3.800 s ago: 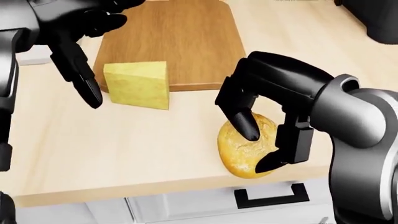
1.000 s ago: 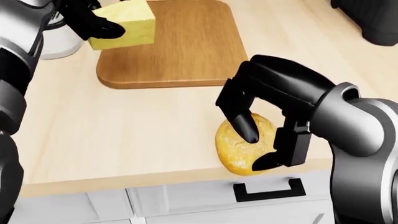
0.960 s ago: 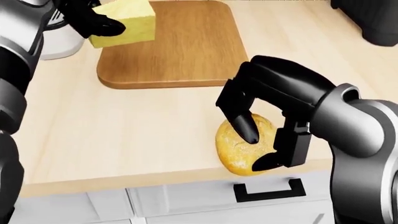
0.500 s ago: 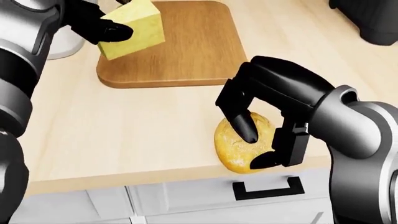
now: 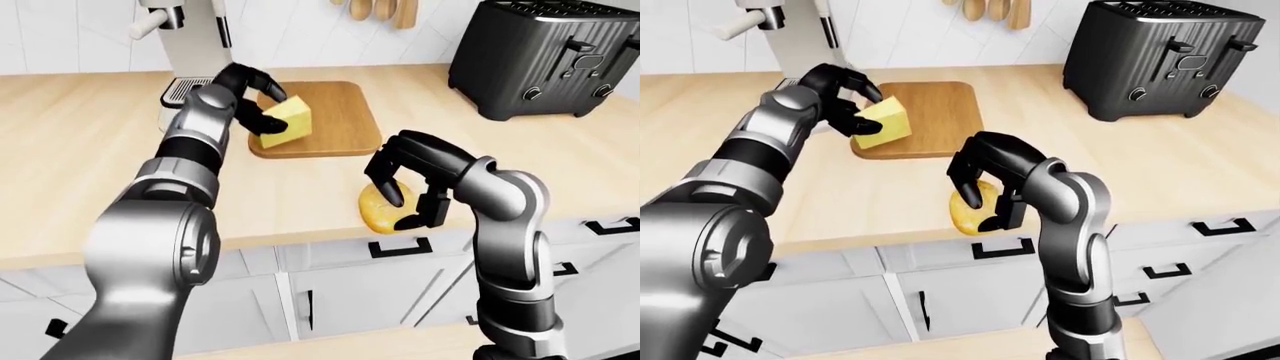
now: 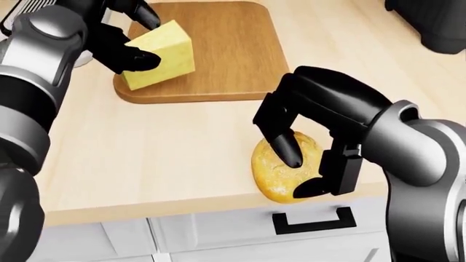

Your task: Place the bread and cheese on the cutting board.

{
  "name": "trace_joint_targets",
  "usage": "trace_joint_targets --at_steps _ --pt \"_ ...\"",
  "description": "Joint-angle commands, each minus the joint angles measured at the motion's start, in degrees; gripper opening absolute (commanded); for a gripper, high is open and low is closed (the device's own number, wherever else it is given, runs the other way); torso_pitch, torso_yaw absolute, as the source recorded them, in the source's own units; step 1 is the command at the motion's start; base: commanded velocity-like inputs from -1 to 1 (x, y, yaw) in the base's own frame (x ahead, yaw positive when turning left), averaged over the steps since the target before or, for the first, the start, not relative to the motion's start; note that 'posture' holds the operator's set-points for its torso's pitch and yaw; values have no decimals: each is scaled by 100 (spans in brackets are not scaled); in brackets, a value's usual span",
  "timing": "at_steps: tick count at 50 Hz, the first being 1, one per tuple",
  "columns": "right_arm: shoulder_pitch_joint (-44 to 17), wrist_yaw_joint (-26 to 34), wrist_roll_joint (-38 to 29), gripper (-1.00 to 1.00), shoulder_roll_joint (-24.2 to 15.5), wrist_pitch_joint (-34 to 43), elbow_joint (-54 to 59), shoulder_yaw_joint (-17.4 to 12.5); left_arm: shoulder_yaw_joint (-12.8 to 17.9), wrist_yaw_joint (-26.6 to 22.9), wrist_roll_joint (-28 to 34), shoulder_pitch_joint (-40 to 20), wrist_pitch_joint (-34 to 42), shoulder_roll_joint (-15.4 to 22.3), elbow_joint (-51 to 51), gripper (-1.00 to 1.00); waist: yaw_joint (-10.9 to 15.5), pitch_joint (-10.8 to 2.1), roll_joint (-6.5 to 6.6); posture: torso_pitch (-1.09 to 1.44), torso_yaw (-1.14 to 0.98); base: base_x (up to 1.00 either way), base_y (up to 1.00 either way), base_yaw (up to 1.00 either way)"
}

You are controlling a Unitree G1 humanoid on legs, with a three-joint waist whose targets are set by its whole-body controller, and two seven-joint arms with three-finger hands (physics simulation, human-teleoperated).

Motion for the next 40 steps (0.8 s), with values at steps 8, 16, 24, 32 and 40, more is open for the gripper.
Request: trace_joint_targets --at_steps 8,16,24,32,40 --pt "-32 116 -61 -100 -28 17 72 30 -14 57 77 -199 -111 30 -245 -76 -2 -126 23 0 0 0 0 0" --pt "-18 120 -57 -100 -24 15 54 30 -23 88 138 -184 -120 29 -244 -17 -5 -128 22 0 0 0 0 0" --pt "-22 115 -61 -100 -15 10 67 39 -43 38 187 -152 -125 4 -243 51 -3 -130 21 0 0 0 0 0" --pt "-34 120 -64 -100 -13 15 70 40 -39 6 201 -155 -134 13 -246 92 -5 -132 23 0 0 0 0 0" --pt "-988 -26 70 -100 -196 308 660 -165 7 -303 45 -304 -246 64 -317 100 -21 -127 32 0 0 0 0 0"
